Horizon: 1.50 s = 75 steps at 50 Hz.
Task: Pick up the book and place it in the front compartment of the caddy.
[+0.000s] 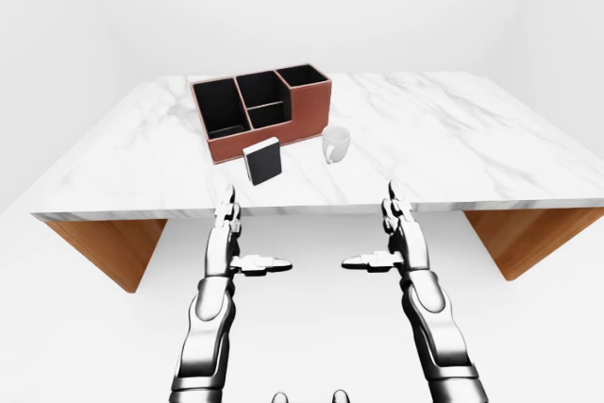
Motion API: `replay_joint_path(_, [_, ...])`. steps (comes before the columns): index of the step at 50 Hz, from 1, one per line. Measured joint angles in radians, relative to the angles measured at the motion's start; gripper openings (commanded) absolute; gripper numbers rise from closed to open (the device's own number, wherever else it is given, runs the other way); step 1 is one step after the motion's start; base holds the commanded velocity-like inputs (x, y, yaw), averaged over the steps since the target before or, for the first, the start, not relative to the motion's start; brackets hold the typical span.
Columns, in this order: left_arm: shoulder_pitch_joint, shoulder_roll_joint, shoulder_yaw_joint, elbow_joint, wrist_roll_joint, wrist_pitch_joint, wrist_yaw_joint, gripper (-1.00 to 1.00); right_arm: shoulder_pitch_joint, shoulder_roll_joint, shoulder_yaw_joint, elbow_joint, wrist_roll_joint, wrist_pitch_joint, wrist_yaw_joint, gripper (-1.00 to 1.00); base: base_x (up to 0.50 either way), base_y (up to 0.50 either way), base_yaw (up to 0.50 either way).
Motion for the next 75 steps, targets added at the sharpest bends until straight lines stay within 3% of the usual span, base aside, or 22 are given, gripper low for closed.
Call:
replay_joint_path(12, [0.0, 0.01, 0.019, -0.011, -0.009, 0.014, -0.019, 1.0, 0.003, -0.008, -0.014, -0.008, 0.002, -0.001, 0.014, 1.0, 0.0, 0.0, 0.0])
replay_joint_path(17, [0.007, 0.013, 0.024, -0.048, -0.012, 0.04, -0.025, 1.0, 0.007, -0.009, -0.016, -0.029, 0.0, 0.013, 0.016, 1.0, 0.0, 0.0, 0.0])
replay_joint_path(22, [0.015, 0.016, 0.031, -0.109, -0.016, 0.086, -0.032, 1.0, 0.011, -0.01, -0.019, -0.059, -0.003, 0.036, 0.014, 1.0, 0.0, 0.0, 0.0])
replay_joint_path(31, [0.027, 0.021, 0.047, -0.223, -0.02, 0.086, -0.044, 1.0, 0.018, -0.013, -0.027, -0.128, -0.005, 0.092, 0.012, 1.0, 0.0, 0.0, 0.0])
replay_joint_path(40, [0.034, 0.024, 0.063, -0.309, -0.024, 0.086, -0.054, 1.0, 0.031, -0.013, -0.032, -0.222, -0.005, 0.092, 0.015, 1.0, 0.0, 0.0, 0.0])
replay_joint_path(64, [0.036, 0.026, 0.08, -0.378, -0.03, 0.086, -0.07, 1.0, 0.06, -0.009, -0.038, -0.377, 0.009, 0.092, 0.033, 1.0, 0.37, 0.0, 0.0])
replay_joint_path(75, [0.038, 0.021, 0.082, -0.387, -0.036, 0.086, -0.074, 1.0, 0.061, -0.014, -0.046, -0.386, 0.007, 0.092, 0.025, 1.0, 0.0, 0.5, 0.0])
